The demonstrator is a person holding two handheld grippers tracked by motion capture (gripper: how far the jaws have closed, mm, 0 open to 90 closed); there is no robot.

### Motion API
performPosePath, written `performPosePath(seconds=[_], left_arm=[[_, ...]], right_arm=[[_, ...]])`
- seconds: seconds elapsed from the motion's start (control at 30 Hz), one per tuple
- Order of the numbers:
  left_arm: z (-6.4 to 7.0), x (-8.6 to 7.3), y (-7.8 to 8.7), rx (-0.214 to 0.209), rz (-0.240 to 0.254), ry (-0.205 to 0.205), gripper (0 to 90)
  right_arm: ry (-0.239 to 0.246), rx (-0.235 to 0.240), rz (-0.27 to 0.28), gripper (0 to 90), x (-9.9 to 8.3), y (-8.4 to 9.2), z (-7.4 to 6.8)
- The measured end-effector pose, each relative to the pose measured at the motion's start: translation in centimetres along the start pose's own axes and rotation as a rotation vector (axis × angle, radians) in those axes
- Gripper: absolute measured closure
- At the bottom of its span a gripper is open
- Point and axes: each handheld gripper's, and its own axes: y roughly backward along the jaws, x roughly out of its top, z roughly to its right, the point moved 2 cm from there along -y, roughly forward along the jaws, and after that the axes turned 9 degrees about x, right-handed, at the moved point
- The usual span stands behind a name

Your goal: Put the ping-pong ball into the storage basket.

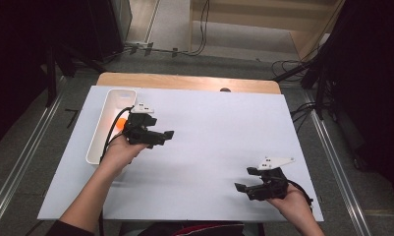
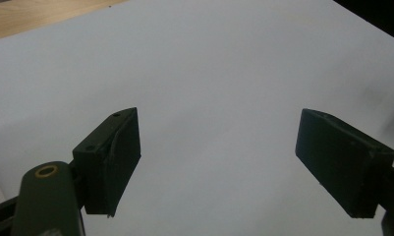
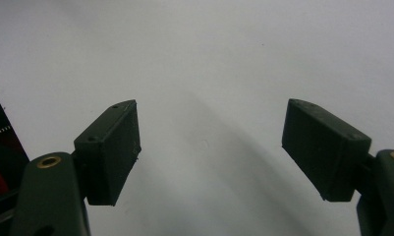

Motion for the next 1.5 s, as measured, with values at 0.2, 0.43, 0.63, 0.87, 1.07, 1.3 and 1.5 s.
performPosePath(seconds=[0.2, 0.43, 0.63, 0.87, 1.07, 1.3, 1.5], left_arm=[[0.5, -0.4, -0.2, -0.005, -0.004, -0.014, 16.7], [0.7, -1.1, -0.1, -0.02, -0.008, -0.028, 16.7], [1.6, -1.8, 0.7, -0.054, -0.014, -0.054, 16.7], [2.2, -2.4, 1.0, -0.083, -0.007, -0.077, 16.6], [2.6, -2.8, 1.1, -0.083, -0.006, -0.088, 16.6], [3.1, -3.5, 1.0, -0.086, -0.015, -0.076, 16.6], [3.2, -4.0, 1.0, -0.081, -0.015, -0.078, 16.6]], right_arm=[[0.0, 0.0, -0.001, 20.7, 0.0, 0.0, 0.0], [0.0, -0.002, 0.002, 20.7, 0.0, 0.0, 0.0], [-0.004, 0.0, -0.003, 20.7, 0.0, 0.0, 0.0], [-0.001, -0.003, -0.002, 20.7, 0.0, 0.0, 0.0], [-0.002, -0.001, -0.001, 20.7, 0.0, 0.0, 0.0], [-0.002, -0.001, -0.001, 20.7, 0.0, 0.0, 0.0], [-0.001, -0.002, -0.002, 20.7, 0.0, 0.0, 0.0]])
